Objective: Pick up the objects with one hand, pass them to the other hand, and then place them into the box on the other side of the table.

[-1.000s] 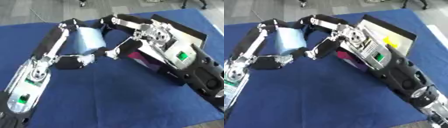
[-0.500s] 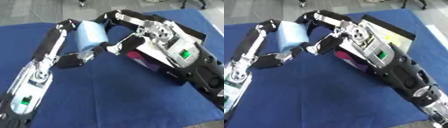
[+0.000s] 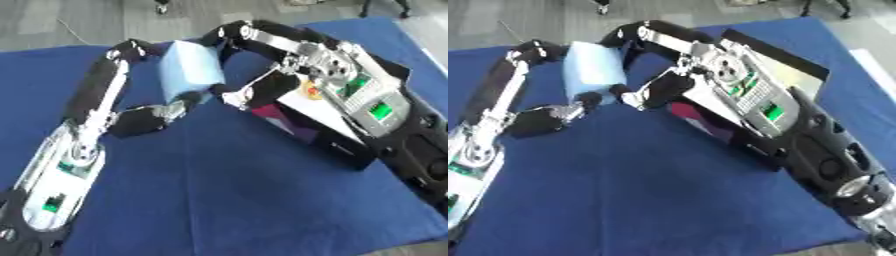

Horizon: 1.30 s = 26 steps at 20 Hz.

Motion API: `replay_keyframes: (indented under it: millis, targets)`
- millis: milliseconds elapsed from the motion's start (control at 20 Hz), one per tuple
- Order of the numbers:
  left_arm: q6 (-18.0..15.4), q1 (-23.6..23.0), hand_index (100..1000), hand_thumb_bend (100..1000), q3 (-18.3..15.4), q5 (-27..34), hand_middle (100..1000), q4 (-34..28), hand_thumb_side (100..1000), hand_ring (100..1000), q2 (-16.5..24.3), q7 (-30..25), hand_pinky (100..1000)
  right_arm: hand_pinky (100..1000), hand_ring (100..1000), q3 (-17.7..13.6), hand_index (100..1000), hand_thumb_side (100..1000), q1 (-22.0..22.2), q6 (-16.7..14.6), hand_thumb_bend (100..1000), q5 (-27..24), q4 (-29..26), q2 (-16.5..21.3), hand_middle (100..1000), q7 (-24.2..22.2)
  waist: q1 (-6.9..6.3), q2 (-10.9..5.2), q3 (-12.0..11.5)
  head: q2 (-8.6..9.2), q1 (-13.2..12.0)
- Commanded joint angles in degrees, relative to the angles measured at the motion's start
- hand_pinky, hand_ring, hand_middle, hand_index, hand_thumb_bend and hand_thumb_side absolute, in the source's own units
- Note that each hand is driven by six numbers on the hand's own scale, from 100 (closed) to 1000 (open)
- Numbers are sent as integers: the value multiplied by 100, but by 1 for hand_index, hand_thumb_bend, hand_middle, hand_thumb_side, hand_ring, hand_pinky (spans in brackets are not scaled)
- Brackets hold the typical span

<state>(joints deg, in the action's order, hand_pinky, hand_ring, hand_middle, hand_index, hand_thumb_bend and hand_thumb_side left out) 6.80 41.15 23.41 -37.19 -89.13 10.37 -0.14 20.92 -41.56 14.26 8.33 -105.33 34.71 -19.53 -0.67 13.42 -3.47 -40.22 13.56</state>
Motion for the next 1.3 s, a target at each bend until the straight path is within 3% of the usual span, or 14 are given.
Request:
replay_keyframes:
  millis: [50, 450, 850, 1300]
  targets:
    - [-9, 17, 807, 603, -93, 12, 744, -95, 687, 772, 175, 6, 840, 871, 682, -178, 566, 100, 0, 11, 100, -64, -166, 278, 524, 106, 65, -213, 28, -18, -4]
    - [-1, -131, 808, 563, -154, 78, 740, -34, 699, 769, 303, 86, 839, 872, 685, -580, 573, 100, 341, 129, 100, -286, -374, 703, 529, 452, 72, -252, 117, -82, 55]
    - [14, -190, 807, 556, -203, 111, 738, 8, 693, 767, 336, 145, 839, 872, 686, -1185, 577, 100, 903, 247, 100, -649, -456, 1276, 535, 1015, 47, -250, 176, -105, 203]
    - [3, -201, 804, 510, -218, 153, 737, 2, 691, 766, 351, 130, 839, 872, 689, -1781, 585, 100, 1548, 212, 100, -777, 17, 1740, 543, 1626, -1, -231, 201, -115, 324]
